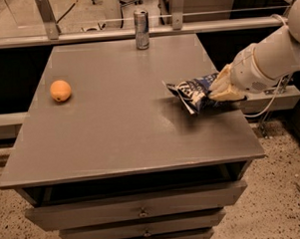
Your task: Pick blue chip bag
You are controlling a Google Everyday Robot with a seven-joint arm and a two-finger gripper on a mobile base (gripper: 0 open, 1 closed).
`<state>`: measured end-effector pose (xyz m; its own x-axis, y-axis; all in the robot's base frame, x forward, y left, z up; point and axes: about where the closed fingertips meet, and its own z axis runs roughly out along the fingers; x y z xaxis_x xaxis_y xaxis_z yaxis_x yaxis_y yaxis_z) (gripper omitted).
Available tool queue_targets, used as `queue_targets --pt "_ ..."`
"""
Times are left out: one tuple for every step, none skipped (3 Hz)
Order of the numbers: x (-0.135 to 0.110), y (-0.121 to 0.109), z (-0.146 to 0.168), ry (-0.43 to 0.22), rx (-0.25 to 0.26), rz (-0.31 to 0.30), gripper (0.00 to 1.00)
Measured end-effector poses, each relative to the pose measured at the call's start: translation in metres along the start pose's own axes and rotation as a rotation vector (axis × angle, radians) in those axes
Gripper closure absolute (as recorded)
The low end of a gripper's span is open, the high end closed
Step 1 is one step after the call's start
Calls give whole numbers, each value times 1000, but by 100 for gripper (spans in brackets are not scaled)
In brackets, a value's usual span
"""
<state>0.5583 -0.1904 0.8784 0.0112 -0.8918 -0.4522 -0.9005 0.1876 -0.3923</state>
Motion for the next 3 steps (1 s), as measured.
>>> queue_targets --pt "-35 5 -5 -88 5 -14 100" --pt "-70 4 -11 -189 27 -18 100" --pt "-111 1 -32 -305 82 -6 100"
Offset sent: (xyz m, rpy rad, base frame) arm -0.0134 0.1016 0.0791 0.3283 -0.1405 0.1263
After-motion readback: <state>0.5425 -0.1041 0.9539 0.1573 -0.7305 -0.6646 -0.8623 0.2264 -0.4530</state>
